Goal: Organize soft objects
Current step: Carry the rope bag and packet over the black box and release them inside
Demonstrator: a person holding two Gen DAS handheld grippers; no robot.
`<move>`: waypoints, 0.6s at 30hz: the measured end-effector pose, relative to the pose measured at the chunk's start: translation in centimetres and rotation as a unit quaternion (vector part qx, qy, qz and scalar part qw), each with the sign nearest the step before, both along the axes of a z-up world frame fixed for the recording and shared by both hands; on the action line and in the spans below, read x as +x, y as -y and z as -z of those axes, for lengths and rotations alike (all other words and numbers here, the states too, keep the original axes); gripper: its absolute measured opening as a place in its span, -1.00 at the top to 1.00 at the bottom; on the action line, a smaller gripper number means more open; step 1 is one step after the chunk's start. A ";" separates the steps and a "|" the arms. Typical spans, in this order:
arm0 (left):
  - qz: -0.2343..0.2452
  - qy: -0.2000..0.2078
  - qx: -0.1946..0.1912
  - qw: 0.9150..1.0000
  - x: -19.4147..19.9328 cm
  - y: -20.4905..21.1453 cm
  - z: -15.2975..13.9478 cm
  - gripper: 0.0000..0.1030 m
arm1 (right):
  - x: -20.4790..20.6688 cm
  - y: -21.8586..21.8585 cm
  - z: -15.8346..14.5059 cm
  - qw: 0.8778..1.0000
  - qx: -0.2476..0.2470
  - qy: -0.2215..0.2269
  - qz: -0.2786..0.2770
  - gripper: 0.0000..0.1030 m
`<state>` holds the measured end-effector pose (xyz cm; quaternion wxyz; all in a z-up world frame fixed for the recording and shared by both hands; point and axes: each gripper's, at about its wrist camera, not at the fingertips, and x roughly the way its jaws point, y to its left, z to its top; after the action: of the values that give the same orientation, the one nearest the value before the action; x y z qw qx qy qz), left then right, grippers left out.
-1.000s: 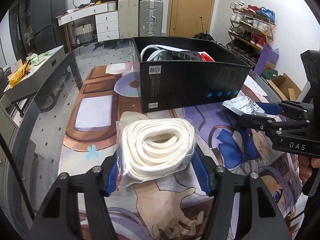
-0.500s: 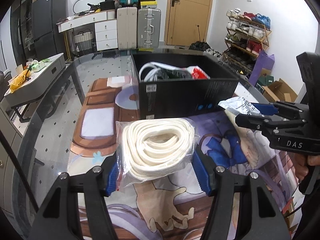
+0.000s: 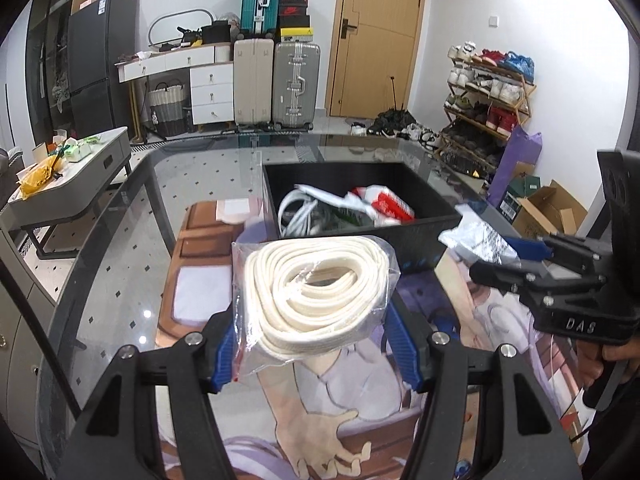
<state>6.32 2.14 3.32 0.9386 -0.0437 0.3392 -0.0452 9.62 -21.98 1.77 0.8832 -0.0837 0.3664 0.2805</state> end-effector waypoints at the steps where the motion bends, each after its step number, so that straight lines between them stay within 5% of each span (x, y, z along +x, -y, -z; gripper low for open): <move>1: 0.001 0.003 -0.003 1.000 0.2 0.0 -0.2 -0.21 | 0.0 0.1 -0.1 1.000 0.002 0.002 0.001 -0.04; 18: 0.001 0.028 0.001 1.000 3.6 -0.2 -2.7 -0.21 | 1.4 -1.8 -1.9 1.000 0.010 0.025 -0.005 -0.04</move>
<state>9.92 2.39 6.01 0.9478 -0.0411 0.3125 -0.0470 10.99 -20.17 3.62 0.8914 -0.0835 0.3413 0.2861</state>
